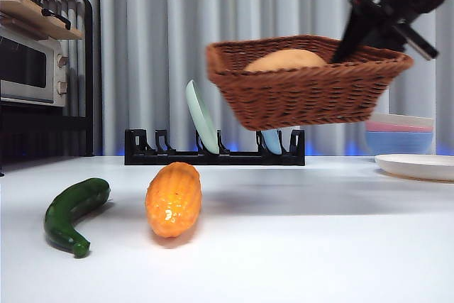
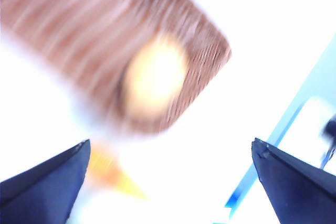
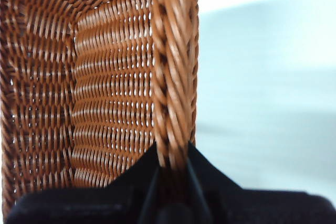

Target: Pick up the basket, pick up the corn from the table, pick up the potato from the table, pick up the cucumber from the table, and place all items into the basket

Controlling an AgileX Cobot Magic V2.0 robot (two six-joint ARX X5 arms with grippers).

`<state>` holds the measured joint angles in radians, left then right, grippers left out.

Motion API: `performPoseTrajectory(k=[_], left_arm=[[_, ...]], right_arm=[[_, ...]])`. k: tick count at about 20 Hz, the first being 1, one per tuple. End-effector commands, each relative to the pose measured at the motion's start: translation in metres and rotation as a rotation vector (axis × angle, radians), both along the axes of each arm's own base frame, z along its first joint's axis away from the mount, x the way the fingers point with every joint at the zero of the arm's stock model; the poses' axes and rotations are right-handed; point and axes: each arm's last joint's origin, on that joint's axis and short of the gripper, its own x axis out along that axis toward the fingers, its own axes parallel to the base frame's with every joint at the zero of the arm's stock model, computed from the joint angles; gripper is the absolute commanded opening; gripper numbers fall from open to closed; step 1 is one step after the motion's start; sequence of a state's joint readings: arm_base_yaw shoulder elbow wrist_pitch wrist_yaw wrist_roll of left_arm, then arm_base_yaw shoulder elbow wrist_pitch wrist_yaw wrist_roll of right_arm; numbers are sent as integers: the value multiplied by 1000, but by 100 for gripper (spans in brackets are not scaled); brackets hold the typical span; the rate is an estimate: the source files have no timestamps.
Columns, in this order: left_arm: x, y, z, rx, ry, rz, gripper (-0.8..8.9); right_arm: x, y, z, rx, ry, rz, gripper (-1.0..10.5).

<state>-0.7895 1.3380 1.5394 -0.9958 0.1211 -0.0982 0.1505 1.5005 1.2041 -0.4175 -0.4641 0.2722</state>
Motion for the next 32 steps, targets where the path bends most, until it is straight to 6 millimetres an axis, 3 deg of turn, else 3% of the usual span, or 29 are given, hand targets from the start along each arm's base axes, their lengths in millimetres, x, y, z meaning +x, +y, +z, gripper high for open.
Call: performPoseTrajectory(k=[1, 4, 6, 11, 15, 19, 27, 28, 32], left_arm=[[-11, 14, -3, 130, 16, 76, 566], [-16, 26, -18, 251, 37, 217, 564], [-16, 28, -39, 277, 57, 283, 564], [5, 35, -117, 267, 107, 451, 562], [25, 60, -162, 205, 209, 554, 562], [46, 71, -180, 135, 250, 589, 562], [70, 58, -224, 190, 322, 576, 560], [72, 56, -228, 195, 327, 572, 514], [75, 52, -245, 267, 343, 504, -28]], right_arm=[[5, -13, 1, 26, -6, -40, -16], [5, -23, 2, 69, -2, -26, -16], [5, -25, 2, 69, -2, -29, -16], [5, -25, 2, 68, -4, -27, -16], [5, -25, 2, 66, -5, -25, -16], [6, -25, 3, 68, -16, -25, -16], [7, -25, 3, 67, -25, -25, -16], [7, -25, 3, 67, -25, -25, -16], [7, -25, 3, 68, -24, -26, -16]])
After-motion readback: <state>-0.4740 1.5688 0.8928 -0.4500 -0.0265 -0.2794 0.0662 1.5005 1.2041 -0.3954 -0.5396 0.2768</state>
